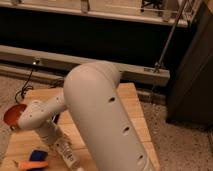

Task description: Place the bottle in the ceramic bowl

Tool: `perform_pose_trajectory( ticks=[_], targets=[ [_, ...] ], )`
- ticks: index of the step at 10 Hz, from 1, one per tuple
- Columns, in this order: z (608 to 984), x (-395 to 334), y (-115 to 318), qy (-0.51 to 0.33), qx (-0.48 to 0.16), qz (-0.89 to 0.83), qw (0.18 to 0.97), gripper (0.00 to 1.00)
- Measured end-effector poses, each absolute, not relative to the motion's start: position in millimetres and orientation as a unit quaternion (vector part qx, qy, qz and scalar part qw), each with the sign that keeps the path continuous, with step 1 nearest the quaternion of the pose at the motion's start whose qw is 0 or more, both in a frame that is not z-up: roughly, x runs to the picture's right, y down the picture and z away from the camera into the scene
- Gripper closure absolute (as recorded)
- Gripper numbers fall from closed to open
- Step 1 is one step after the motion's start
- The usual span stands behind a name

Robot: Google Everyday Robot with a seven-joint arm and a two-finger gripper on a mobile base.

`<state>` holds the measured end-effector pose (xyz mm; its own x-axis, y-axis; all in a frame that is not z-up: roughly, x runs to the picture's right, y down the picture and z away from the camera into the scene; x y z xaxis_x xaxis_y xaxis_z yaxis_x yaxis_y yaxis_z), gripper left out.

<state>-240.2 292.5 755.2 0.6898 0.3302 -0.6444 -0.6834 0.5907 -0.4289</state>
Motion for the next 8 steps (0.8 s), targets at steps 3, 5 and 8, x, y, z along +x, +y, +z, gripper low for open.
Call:
perform_pose_trajectory(
  ticks=[3, 5, 8],
  targets=[
    [759, -241, 256, 0.279, -0.316, 0.355, 0.835, 0.79],
    [752, -249, 201, 0.264, -0.292, 0.401, 0.827, 0.97],
    [745, -278, 106, 0.213, -0.26, 0.432, 0.837, 1.0]
  ],
)
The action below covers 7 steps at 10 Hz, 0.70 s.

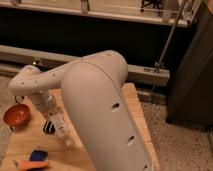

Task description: Place the bottle in the ceramic bowl

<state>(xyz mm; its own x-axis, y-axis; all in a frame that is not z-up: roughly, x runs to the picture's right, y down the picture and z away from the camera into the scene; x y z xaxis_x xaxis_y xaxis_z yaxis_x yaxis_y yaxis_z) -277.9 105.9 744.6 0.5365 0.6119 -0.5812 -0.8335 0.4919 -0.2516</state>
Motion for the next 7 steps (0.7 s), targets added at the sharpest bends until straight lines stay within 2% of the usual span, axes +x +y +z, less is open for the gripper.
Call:
perform_pose_trajectory(
  ticks=[4, 7],
  targets=[
    [771, -347, 35, 0.152, -0.268, 0.43, 0.849, 1.0],
    [777, -404, 2, 0.104, -0.271, 0.419, 0.86, 1.0]
  ],
)
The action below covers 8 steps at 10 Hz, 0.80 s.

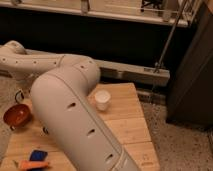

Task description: Place the bottle in the ceramic bowl

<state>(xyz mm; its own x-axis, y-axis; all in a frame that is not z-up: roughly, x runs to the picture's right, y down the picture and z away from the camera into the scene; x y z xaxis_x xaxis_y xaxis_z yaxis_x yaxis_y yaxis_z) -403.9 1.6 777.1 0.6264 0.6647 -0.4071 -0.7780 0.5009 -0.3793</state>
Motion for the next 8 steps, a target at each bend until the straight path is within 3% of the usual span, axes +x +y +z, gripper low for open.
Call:
perform_pose_trajectory(
  ticks=[4, 8],
  targets=[
    [770, -468, -21, 0.082, -0.289, 0.449, 0.842, 1.0],
    [788, -467, -26, 0.146, -0.283, 0.553, 0.77, 1.0]
  ],
)
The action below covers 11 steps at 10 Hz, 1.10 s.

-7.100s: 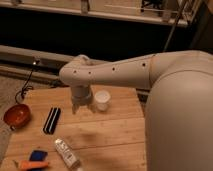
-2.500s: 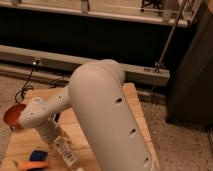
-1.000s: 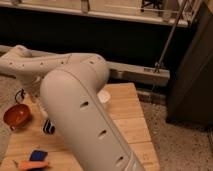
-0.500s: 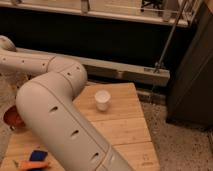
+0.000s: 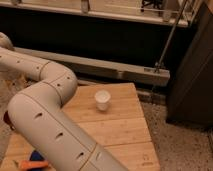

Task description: Place the bottle in the ceramic bowl

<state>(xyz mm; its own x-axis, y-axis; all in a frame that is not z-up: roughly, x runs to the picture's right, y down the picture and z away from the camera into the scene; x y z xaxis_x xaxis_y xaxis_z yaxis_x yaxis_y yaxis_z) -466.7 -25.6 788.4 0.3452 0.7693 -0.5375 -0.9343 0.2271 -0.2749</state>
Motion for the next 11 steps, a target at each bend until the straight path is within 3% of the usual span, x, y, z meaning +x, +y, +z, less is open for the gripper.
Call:
perform_pose_trajectory(
  ticks=[4, 11],
  targets=[
    [808, -456, -31, 0.184, -0.265, 0.64, 0.697, 1.0],
    [817, -455, -15, 0.229, -0.272, 0.681, 0.64, 1.0]
  ],
)
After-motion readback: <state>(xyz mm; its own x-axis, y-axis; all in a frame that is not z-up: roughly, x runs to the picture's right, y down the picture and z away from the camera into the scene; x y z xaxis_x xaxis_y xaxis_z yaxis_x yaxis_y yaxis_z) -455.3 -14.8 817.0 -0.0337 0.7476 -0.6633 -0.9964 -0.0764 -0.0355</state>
